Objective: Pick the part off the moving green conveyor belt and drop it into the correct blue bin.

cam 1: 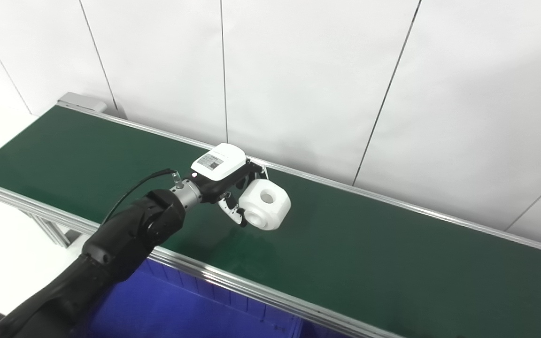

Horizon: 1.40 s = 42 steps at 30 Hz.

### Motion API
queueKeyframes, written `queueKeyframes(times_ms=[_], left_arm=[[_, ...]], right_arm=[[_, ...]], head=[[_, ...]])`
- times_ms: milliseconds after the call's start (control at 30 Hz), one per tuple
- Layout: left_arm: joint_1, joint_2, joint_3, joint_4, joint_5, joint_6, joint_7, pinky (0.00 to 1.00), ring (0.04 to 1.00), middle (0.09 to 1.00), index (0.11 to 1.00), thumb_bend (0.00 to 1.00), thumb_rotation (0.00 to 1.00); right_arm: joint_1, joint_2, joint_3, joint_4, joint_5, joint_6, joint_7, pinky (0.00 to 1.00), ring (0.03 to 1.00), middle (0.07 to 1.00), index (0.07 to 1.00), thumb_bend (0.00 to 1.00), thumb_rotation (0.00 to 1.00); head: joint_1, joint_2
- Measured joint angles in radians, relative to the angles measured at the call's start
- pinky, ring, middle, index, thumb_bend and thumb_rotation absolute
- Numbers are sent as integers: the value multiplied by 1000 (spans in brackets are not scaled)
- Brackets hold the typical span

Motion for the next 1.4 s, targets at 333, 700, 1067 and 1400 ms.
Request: queueKeyframes(times_ms=[333, 700, 1067, 1400], left_arm=[[138, 34, 87, -280, -74, 52, -112, 287, 371, 449, 510, 519, 0], [357, 57, 147, -661, -132, 239, -360, 224, 297, 420, 519, 517, 0], [448, 108, 94, -592, -39, 182, -438, 336, 393, 463, 507, 521, 0], [431, 140, 19, -496, 39, 167, -539, 339, 429, 467, 517, 520, 0]], right_arm=[[0, -18, -5, -21, 16, 23, 10, 1000, 1000, 1000, 1000, 809, 1000], [-1, -91, -58, -238, 71, 216, 29, 1000, 957, 1000, 1000, 792, 982], [-9, -98, -71, -272, 93, 313, 41, 1000, 938, 1000, 1000, 782, 942], [-1, -61, -61, -280, 66, 317, 39, 1000, 941, 1000, 1000, 783, 936]], head=[[44, 69], [161, 235], [126, 222], [72, 193]])
